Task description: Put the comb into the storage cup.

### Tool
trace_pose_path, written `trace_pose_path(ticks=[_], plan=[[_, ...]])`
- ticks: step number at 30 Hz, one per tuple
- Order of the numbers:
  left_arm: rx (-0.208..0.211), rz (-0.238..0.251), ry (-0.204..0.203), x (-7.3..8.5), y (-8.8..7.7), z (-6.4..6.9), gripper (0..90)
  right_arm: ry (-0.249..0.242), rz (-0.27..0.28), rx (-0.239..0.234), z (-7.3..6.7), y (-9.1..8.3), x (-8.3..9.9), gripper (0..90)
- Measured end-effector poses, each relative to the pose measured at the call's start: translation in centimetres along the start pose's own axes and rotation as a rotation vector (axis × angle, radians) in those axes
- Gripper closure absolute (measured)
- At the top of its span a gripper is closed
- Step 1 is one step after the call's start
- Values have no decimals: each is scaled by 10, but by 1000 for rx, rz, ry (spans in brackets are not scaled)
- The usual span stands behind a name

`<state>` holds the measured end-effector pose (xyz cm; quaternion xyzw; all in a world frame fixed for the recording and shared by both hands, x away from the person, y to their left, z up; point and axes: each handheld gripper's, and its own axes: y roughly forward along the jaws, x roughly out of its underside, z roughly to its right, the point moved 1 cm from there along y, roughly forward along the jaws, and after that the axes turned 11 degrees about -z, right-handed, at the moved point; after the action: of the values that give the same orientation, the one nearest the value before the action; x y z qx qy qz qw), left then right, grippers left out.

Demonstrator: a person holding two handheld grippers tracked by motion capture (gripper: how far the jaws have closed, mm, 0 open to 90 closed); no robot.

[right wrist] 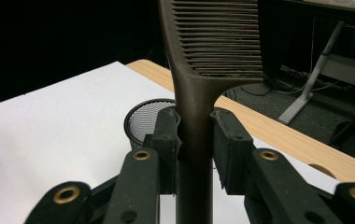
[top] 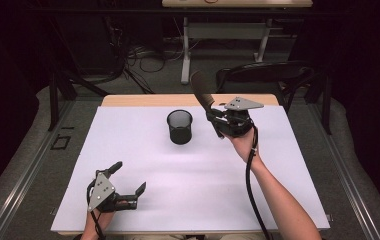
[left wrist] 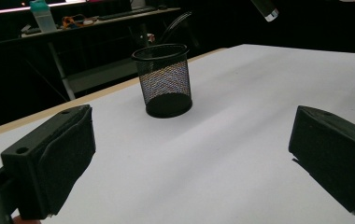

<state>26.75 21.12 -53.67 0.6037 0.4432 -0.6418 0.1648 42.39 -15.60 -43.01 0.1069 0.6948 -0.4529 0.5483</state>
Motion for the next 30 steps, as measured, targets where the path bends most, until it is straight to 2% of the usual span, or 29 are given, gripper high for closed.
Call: trace_pose_path(ticks=[30], plan=[[2,1,-2,0,0,0,4,9,30,-19,-3,18,-15,727]])
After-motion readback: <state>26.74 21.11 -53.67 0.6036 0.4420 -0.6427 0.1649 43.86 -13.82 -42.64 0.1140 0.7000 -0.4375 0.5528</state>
